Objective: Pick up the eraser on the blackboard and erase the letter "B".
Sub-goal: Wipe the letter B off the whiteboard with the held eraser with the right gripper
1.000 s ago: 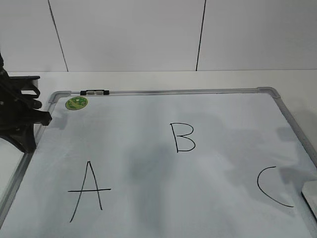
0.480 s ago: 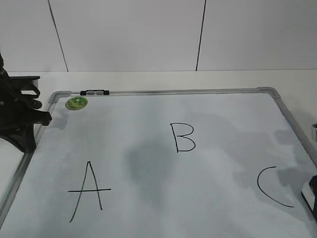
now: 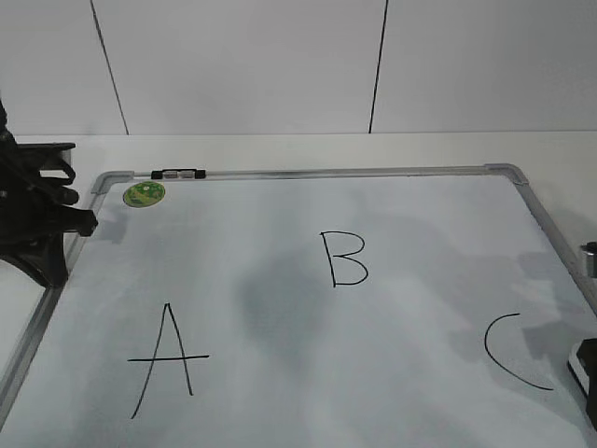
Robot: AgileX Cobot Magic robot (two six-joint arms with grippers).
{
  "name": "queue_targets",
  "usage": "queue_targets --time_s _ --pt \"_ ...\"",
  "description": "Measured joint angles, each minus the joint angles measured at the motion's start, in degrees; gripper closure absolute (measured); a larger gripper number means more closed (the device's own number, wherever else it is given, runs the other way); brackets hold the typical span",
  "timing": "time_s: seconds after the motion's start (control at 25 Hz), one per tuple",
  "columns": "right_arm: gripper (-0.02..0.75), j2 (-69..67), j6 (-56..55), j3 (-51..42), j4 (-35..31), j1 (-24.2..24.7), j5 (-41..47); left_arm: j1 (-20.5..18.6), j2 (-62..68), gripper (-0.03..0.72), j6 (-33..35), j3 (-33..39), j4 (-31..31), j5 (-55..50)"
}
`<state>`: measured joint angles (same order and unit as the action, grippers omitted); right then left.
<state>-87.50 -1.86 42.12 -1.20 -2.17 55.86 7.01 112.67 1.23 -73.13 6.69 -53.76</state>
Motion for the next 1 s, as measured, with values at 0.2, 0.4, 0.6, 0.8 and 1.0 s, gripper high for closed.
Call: queue_targets --time_s 0.2,0.4,0.6,0.8,1.0 --pt "0.156 -0.1 0.3 0.1 -0.1 0.0 0.6 0.0 0.0 0.659 0.0 0.0 0.0 0.0" --pt "0.176 -0.1 0.3 0.1 0.0 0.0 0.9 0.0 0.0 0.659 0.0 0.0 0.0 0.0" --pt "0.177 -0.1 0.3 0.1 0.1 0.0 1.1 0.0 0.0 0.659 0.0 0.0 0.1 0.0" --pt "0.178 -0.1 0.3 0.1 0.3 0.0 1.1 0.0 0.0 0.659 0.0 0.0 0.2 0.0" --pt "0.178 -0.1 0.3 2.3 0.3 0.0 3.5 0.0 0.0 0.659 0.0 0.0 0.3 0.0"
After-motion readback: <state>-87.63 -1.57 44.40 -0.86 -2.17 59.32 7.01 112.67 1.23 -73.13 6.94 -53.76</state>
